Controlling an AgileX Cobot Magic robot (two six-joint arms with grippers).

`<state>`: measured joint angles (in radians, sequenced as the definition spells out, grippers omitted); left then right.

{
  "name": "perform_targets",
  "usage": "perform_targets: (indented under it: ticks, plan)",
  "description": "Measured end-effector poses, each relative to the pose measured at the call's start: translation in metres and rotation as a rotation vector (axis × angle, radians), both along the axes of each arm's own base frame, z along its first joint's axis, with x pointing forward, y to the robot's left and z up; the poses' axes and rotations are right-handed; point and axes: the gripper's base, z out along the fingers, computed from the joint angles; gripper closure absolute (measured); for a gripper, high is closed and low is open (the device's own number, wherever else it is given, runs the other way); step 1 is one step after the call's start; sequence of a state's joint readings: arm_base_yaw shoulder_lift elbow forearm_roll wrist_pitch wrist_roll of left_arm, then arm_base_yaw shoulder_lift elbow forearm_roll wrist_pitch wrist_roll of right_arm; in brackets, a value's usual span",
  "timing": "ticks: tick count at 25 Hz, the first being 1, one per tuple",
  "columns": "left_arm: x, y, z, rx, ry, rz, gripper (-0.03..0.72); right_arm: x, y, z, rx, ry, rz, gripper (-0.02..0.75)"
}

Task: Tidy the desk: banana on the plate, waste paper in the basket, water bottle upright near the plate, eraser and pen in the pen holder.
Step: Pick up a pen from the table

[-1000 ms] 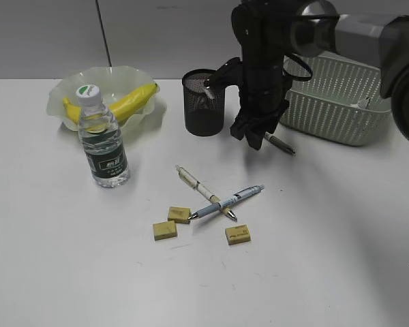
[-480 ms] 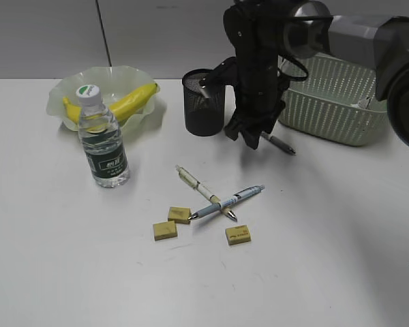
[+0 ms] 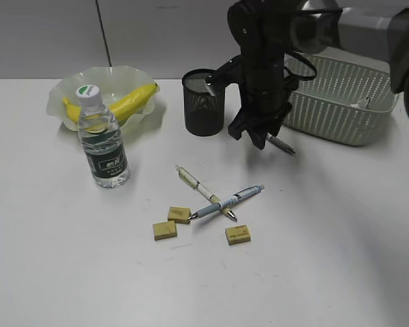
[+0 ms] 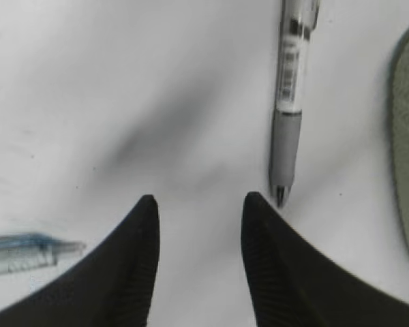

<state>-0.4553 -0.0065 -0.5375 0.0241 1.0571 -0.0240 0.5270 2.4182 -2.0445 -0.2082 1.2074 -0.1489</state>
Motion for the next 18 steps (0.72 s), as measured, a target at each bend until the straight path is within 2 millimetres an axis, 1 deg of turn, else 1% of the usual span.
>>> perform_targets:
  ticks: [5,7,11,18]
  plan:
    - [0.000,0.000,0.000,0.000,0.000,0.000,0.274,-0.023,-0.017,-0.009,-0.071,0.062,-0.012,0.409]
    - [0.000,0.000,0.000,0.000,0.000,0.000,0.274,-0.028,-0.020,-0.004,-0.061,0.036,-0.001,0.411]
    - [0.000,0.000,0.000,0.000,0.000,0.000,0.274,-0.022,-0.016,0.012,0.001,-0.089,0.060,0.412]
    - [0.000,0.000,0.000,0.000,0.000,0.000,0.274,-0.010,-0.010,0.013,0.049,-0.225,0.163,0.412]
